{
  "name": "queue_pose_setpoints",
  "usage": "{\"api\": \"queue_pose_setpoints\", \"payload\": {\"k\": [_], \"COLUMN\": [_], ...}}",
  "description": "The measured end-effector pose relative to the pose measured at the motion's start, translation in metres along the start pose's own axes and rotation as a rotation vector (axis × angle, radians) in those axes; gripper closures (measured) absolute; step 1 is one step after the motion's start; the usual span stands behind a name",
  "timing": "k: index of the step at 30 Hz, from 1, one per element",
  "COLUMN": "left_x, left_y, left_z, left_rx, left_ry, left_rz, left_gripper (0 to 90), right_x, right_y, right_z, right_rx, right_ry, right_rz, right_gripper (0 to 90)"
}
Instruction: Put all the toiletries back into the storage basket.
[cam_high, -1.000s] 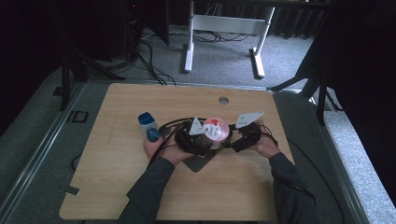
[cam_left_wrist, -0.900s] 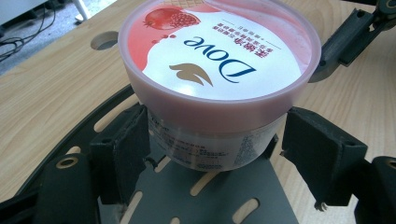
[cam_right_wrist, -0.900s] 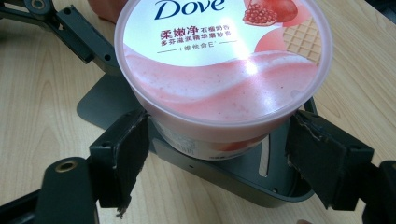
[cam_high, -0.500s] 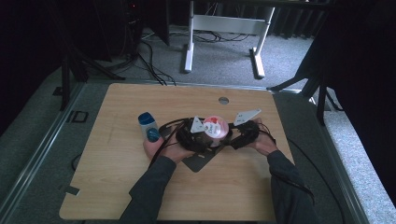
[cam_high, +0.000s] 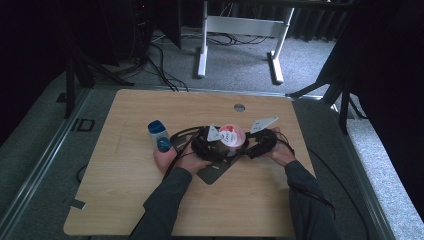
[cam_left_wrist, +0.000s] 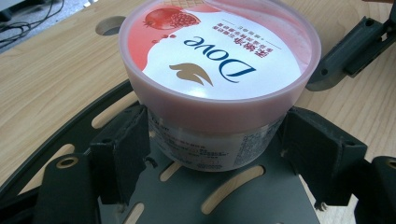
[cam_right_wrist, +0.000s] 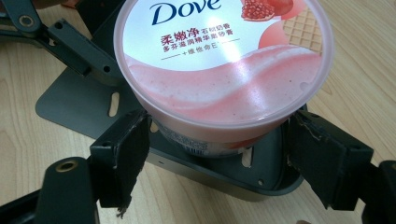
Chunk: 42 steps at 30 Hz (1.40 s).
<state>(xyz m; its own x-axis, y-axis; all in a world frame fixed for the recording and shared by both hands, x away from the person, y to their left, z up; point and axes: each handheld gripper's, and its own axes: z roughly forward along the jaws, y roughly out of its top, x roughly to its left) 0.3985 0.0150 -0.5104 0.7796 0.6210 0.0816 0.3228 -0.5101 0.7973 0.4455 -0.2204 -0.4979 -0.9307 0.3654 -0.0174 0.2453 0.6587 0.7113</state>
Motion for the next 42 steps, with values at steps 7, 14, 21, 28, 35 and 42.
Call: {"api": "queue_pose_setpoints", "payload": {"k": [7, 14, 21, 28, 35, 42], "left_x": [0.000, 0.001, 0.000, 0.001, 0.001, 0.002], "left_y": [-0.001, -0.004, -0.009, -0.009, -0.012, -0.017], "left_z": [0.006, 0.011, 0.015, 0.015, 0.004, -0.005], "left_rx": [0.008, 0.024, 0.057, 0.101, 0.094, 0.084], "left_ry": [-0.005, -0.010, -0.019, -0.030, -0.013, 0.020], "left_rz": [-0.002, -0.009, -0.010, -0.021, -0.037, -0.054], "left_gripper": [27.9, 27.9, 28.3, 30.3, 34.8, 42.7], "right_x": [-0.003, -0.004, -0.001, -0.001, 0.001, 0.001], "right_y": [-0.006, -0.008, -0.011, -0.012, -0.015, -0.025], "right_z": [0.001, 0.006, 0.013, 0.012, 0.004, -0.014], "right_rx": [0.006, 0.024, 0.058, 0.057, 0.050, 0.005], "right_ry": [-0.009, -0.014, -0.021, -0.013, -0.024, -0.058], "right_rz": [0.023, 0.031, 0.021, 0.023, 0.023, 0.043], "right_gripper": [22.4, 22.4, 22.5, 25.9, 28.4, 40.2]}}
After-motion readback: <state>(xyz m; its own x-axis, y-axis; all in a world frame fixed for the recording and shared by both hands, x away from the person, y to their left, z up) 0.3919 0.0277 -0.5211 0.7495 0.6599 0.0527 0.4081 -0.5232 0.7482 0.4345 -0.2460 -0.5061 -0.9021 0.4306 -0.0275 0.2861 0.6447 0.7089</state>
